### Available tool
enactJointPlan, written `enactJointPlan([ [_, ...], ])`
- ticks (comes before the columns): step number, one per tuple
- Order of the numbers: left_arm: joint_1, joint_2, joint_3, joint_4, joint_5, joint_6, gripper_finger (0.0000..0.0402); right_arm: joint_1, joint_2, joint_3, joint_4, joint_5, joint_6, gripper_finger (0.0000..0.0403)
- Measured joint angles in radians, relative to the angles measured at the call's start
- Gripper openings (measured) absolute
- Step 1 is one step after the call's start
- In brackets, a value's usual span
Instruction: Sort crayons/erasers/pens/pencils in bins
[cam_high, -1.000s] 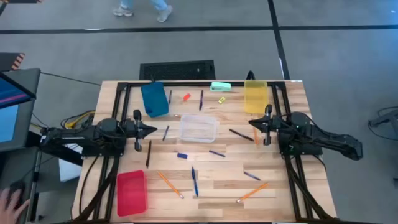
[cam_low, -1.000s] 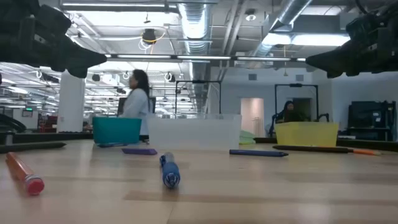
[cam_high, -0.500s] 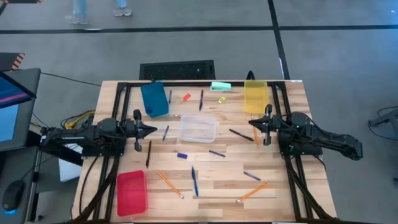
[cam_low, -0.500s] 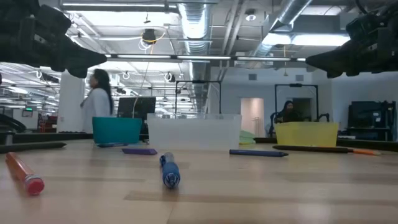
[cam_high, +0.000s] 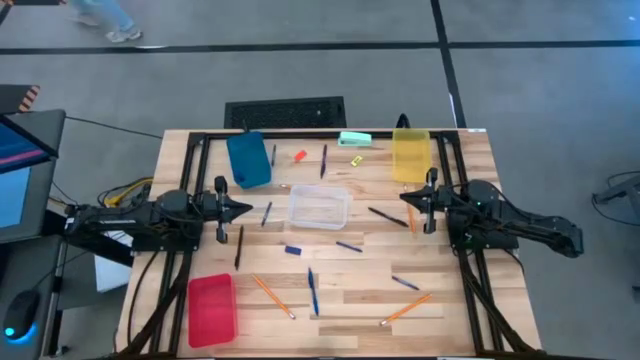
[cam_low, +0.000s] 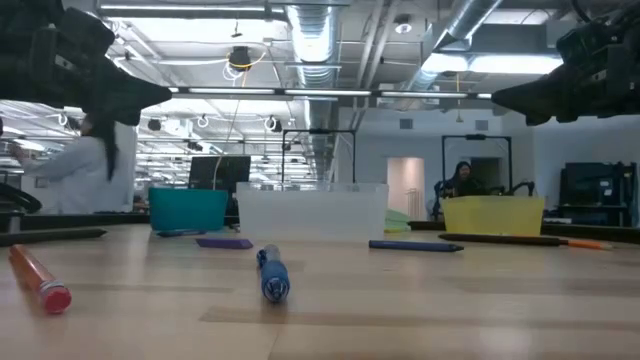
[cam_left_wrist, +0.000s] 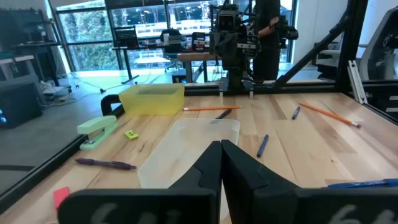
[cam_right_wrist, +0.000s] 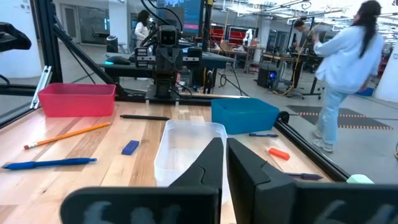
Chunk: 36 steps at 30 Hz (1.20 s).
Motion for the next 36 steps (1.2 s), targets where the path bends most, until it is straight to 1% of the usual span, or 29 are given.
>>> enactJointPlan([
  [20,0.000,0.000,0.000,0.000,0.000,0.001,0.0000,0.000,0.000,0.000,0.014,0.000,0.000,0.0035],
  [23,0.000,0.000,0.000,0.002,0.000,0.015,0.0000,0.000,0.000,0.000,0.059,-0.001,0.006,0.0035],
  [27,0.000,0.000,0.000,0.004,0.000,0.015,0.0000,0.000,0.000,0.000,0.110,-0.001,0.100,0.0035],
  [30,0.000,0.000,0.000,0.019,0.000,0.012,0.0000,0.000,0.000,0.000,0.139,-0.001,0.130,0.0035],
  [34,0.000,0.000,0.000,0.027,0.000,0.008,0.0000,0.000,0.001,0.000,0.312,-0.001,0.072,0.0035],
  [36,0.000,0.000,0.000,0.027,-0.001,0.001,0.0000,0.000,0.015,0.011,0.323,-0.001,0.044,0.0033],
])
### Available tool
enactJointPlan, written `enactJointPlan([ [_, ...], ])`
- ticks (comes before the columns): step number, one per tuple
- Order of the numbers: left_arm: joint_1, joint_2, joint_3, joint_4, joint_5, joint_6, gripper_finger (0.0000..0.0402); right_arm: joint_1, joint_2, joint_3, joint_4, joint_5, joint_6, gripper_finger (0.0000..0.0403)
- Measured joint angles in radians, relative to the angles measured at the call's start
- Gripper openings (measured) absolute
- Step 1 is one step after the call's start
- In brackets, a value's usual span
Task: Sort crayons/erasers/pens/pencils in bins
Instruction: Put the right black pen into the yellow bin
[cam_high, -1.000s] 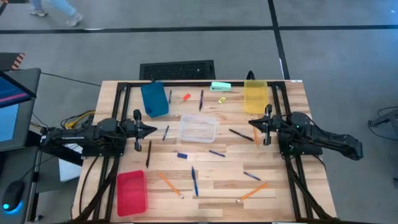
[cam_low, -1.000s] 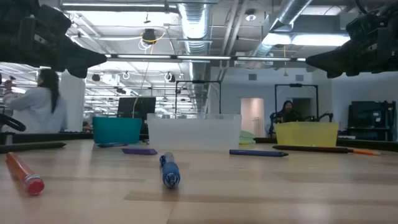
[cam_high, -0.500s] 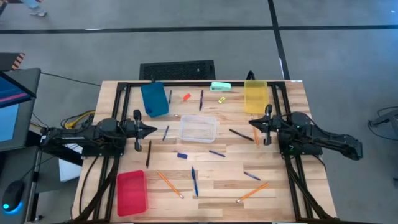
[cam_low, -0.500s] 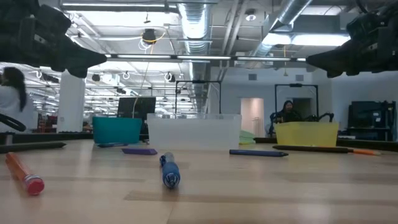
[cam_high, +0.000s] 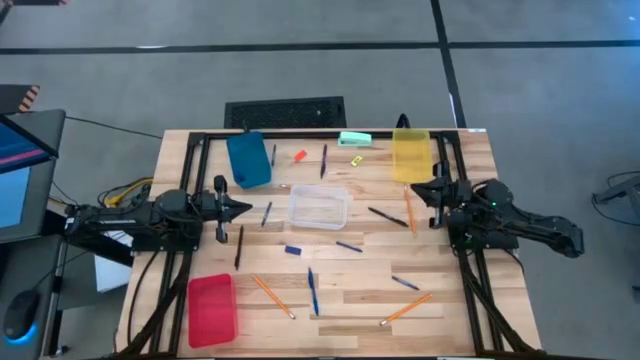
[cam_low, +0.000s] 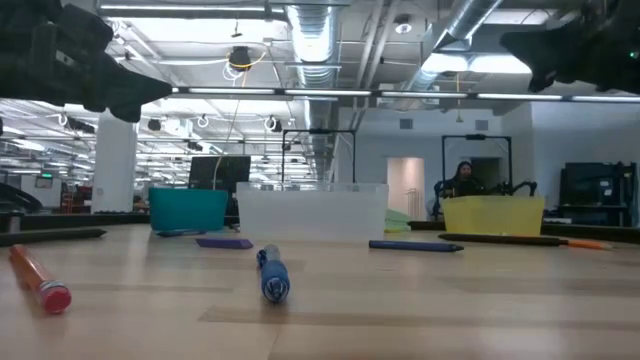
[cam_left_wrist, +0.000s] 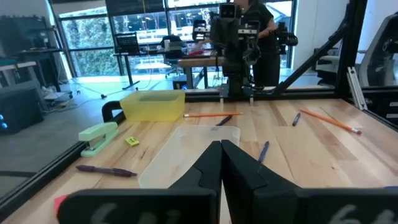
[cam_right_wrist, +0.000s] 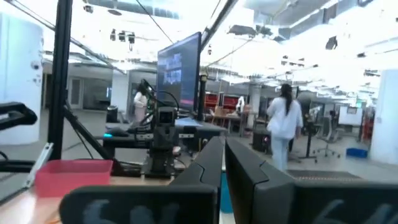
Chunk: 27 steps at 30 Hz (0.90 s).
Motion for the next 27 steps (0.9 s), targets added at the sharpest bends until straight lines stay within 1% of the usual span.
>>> enactJointPlan([
  [4,0.000,0.000,0.000,0.000,-0.001,-0.025,0.0000,-0.005,0.062,0.055,-0.028,0.022,-0.016,0.0007],
  [6,0.000,0.000,0.000,-0.001,-0.017,-0.026,0.0000,-0.005,0.113,0.067,-0.046,0.036,-0.016,0.0006],
  [12,0.000,0.000,0.000,-0.004,-0.101,-0.036,0.0000,-0.005,0.273,0.120,-0.126,0.147,0.013,0.0003],
  [17,0.000,0.000,0.000,0.003,-0.181,-0.036,0.0000,-0.005,0.362,0.180,-0.246,0.153,0.076,0.0003],
  [21,0.000,0.000,0.000,0.014,-0.257,-0.043,0.0000,-0.005,0.419,0.211,-0.299,0.153,0.087,0.0003],
  [27,0.000,0.000,0.000,0.014,-0.267,-0.042,0.0000,-0.005,0.498,0.256,-0.375,0.153,0.090,0.0002],
])
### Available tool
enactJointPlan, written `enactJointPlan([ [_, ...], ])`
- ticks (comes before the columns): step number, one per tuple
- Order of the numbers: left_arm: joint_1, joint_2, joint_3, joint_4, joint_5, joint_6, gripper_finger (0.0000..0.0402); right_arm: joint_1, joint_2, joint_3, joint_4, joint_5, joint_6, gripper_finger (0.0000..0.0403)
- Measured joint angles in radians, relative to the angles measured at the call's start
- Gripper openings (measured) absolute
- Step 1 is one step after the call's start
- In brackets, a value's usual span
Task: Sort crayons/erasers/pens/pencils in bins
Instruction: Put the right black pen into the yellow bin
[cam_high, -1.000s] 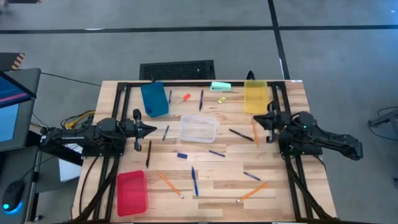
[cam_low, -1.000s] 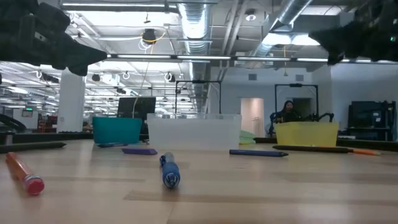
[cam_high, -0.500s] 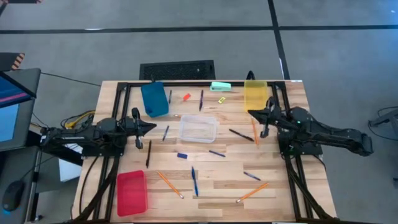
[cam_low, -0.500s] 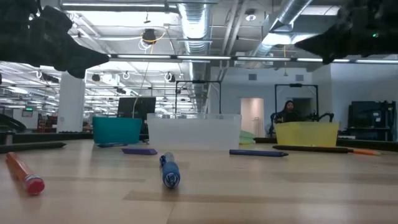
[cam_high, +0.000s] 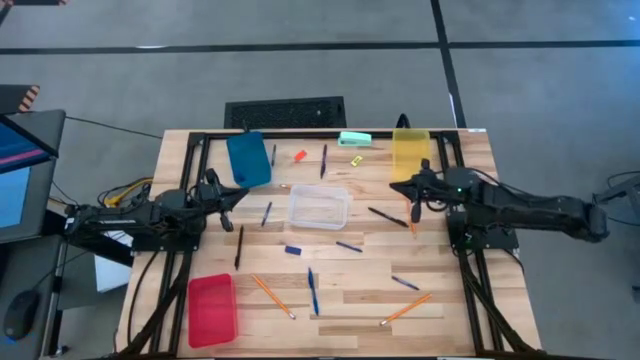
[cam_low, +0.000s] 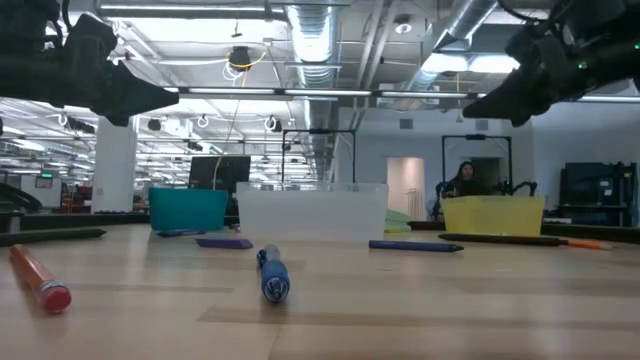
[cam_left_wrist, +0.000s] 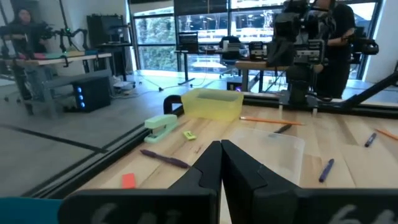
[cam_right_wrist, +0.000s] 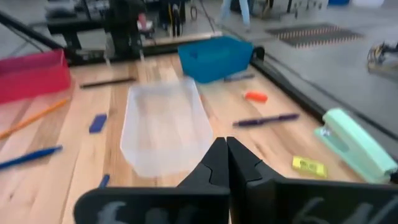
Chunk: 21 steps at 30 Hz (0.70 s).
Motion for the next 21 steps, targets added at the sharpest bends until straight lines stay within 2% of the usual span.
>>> enactJointPlan([
  [4,0.000,0.000,0.000,0.000,0.001,-0.010,0.0000,0.000,0.084,0.054,-0.059,0.012,0.017,0.0003],
  [9,0.000,0.000,0.000,0.000,0.003,-0.011,0.0000,0.000,0.250,0.135,-0.195,0.082,0.058,0.0002],
  [15,0.000,0.000,0.000,0.000,0.001,0.005,0.0000,0.018,0.432,0.173,-0.216,0.075,0.123,0.0008],
  [21,0.000,0.000,0.000,0.000,0.005,0.028,0.0000,0.045,0.562,0.214,-0.282,0.021,0.161,0.0010],
])
